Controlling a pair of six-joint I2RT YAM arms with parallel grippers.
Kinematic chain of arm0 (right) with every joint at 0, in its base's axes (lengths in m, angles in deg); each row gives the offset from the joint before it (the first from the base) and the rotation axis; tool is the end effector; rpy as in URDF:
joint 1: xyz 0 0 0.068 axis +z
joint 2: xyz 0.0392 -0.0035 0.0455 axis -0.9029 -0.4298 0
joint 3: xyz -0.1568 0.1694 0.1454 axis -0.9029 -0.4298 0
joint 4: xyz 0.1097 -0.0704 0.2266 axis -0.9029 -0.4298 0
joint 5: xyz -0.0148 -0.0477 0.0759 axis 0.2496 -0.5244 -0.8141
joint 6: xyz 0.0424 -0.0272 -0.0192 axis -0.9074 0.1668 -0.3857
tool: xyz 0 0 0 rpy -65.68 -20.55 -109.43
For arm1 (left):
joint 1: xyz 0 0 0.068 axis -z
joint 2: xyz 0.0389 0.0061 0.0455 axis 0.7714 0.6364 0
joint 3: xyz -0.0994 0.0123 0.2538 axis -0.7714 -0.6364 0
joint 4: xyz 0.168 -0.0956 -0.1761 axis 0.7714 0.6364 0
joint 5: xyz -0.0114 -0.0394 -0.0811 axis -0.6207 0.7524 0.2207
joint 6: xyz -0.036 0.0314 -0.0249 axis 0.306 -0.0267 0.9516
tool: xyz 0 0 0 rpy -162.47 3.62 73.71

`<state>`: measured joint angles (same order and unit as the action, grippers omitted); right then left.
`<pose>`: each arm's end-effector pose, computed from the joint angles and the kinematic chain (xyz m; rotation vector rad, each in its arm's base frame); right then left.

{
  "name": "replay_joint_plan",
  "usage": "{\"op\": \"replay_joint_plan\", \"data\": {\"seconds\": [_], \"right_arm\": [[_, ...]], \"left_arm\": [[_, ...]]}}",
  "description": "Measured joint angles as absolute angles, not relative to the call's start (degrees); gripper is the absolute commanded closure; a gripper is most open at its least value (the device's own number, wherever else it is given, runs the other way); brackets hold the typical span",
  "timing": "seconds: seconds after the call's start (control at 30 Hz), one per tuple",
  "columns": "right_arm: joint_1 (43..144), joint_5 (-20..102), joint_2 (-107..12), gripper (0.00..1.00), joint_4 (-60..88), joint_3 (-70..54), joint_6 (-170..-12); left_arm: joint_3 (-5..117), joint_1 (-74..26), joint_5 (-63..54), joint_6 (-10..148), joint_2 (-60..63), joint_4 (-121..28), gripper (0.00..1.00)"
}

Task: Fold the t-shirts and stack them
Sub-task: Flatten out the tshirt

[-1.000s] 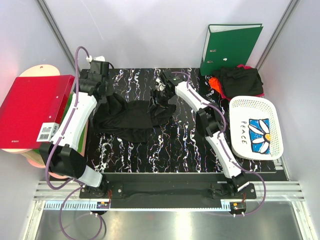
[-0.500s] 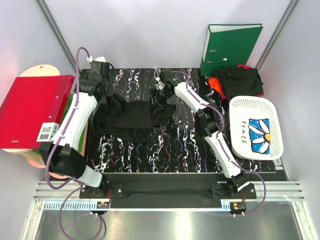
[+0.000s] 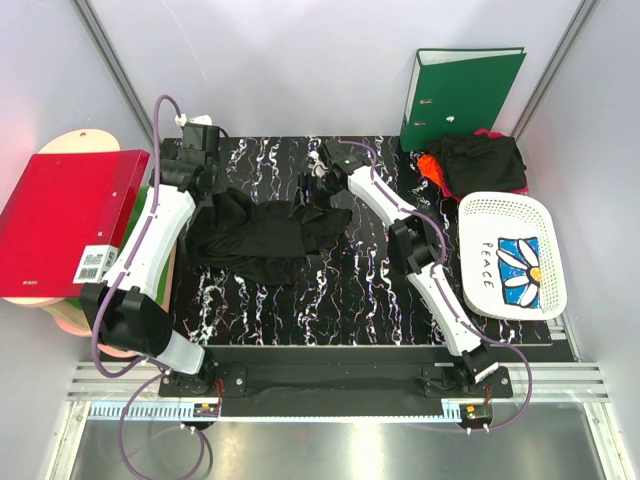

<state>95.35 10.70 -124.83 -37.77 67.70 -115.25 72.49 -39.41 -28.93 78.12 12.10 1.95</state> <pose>0.4764 0.3094 0.1534 -0.2550 2.7727 1.2015 0.3178 -0.0521 0.3714 -0.3241 2.2835 0.0545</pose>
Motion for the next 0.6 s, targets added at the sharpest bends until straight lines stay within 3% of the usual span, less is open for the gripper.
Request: {"op": "replay_joint_plan", "data": {"seconds": [0.2,0.27,0.4,0.43,0.6], "right_arm": [[95.35,9.21,-127.71,0.42,-35.85,68.66,-117.39],[95.46,9.23,-127.80,0.54,-35.52,68.84,-117.59],[95.72,9.23,-128.39,0.95,-34.89,69.06,-117.63],[95.81,9.21,-128.61,1.00,-34.54,69.06,-117.79],[96.01,9.23,-128.87,1.00,-34.34,69.06,-118.09]], "left_arm": [[72.49,-39.41,-28.84,77.69,12.45,1.97,1.00],[72.49,-39.41,-28.82,77.62,12.45,1.95,1.00],[72.49,-39.41,-28.80,77.47,12.45,1.95,1.00],[72.49,-39.41,-28.77,77.47,12.45,1.95,1.00],[71.92,-39.41,-28.51,77.49,12.45,1.91,1.00]]}}
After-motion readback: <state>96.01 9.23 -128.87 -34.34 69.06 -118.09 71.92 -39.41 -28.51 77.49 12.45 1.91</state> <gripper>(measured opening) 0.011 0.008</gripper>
